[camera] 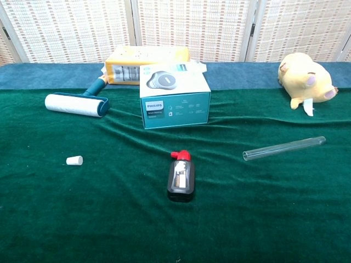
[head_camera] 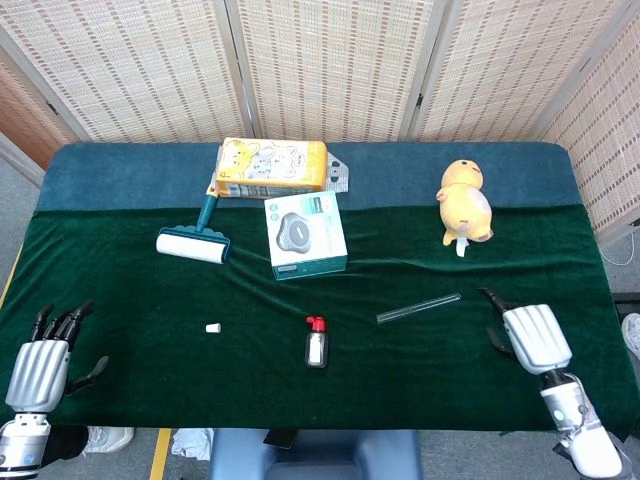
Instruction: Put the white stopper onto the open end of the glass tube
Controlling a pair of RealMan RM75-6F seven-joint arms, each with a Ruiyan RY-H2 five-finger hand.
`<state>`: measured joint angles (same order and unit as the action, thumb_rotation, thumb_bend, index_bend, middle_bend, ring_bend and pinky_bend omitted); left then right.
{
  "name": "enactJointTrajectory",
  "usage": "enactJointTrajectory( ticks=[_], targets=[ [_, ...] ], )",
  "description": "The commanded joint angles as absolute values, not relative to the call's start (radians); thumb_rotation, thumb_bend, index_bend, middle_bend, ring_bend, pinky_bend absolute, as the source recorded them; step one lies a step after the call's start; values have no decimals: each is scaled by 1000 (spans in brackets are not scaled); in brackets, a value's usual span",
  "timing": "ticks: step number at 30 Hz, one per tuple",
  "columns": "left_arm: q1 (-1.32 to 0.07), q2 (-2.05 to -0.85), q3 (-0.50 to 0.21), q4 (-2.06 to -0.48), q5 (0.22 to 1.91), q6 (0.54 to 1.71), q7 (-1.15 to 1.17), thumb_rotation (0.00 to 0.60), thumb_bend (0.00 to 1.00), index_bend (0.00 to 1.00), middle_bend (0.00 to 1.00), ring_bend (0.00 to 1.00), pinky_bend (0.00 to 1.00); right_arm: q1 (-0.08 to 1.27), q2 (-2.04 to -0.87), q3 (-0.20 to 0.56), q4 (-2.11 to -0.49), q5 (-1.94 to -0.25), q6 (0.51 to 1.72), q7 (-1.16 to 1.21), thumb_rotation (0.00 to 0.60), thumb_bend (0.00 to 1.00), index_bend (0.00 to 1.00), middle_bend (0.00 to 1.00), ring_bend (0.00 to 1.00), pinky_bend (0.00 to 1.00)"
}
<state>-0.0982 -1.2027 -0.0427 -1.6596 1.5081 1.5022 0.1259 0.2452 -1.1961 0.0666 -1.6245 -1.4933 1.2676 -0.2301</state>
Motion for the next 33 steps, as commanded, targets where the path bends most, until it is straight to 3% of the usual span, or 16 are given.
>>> enactJointTrajectory(
  ticks=[1, 6, 11, 15, 33],
  targets=[
    [-98, -1202, -42, -1659, 1507, 1502, 125, 600, 332, 121, 249, 204, 14, 308, -1267, 95, -1557, -1436, 1184, -282, 556, 493, 363, 853, 901, 963],
    [-98, -1202, -42, -1657, 1501, 1495, 120, 600, 332, 120, 249, 203, 14, 365, -1343, 114, -1478, -1374, 1099, -311, 557, 429, 407, 929, 974, 1000],
    [-100, -1201, -42, -1656, 1494, 1486, 122, 600, 323, 118, 249, 203, 11, 411, -1390, 126, -1419, -1334, 1039, -332, 555, 410, 408, 952, 994, 1000],
    [-103, -1203, -45, -1656, 1489, 1482, 124, 600, 321, 118, 249, 202, 11, 449, -1422, 135, -1380, -1309, 998, -351, 557, 329, 409, 957, 999, 1000],
    [-108, -1206, -47, -1659, 1473, 1469, 137, 600, 319, 118, 249, 202, 10, 548, -1504, 123, -1283, -1247, 886, -402, 558, 325, 440, 961, 1000, 1000]
  ],
)
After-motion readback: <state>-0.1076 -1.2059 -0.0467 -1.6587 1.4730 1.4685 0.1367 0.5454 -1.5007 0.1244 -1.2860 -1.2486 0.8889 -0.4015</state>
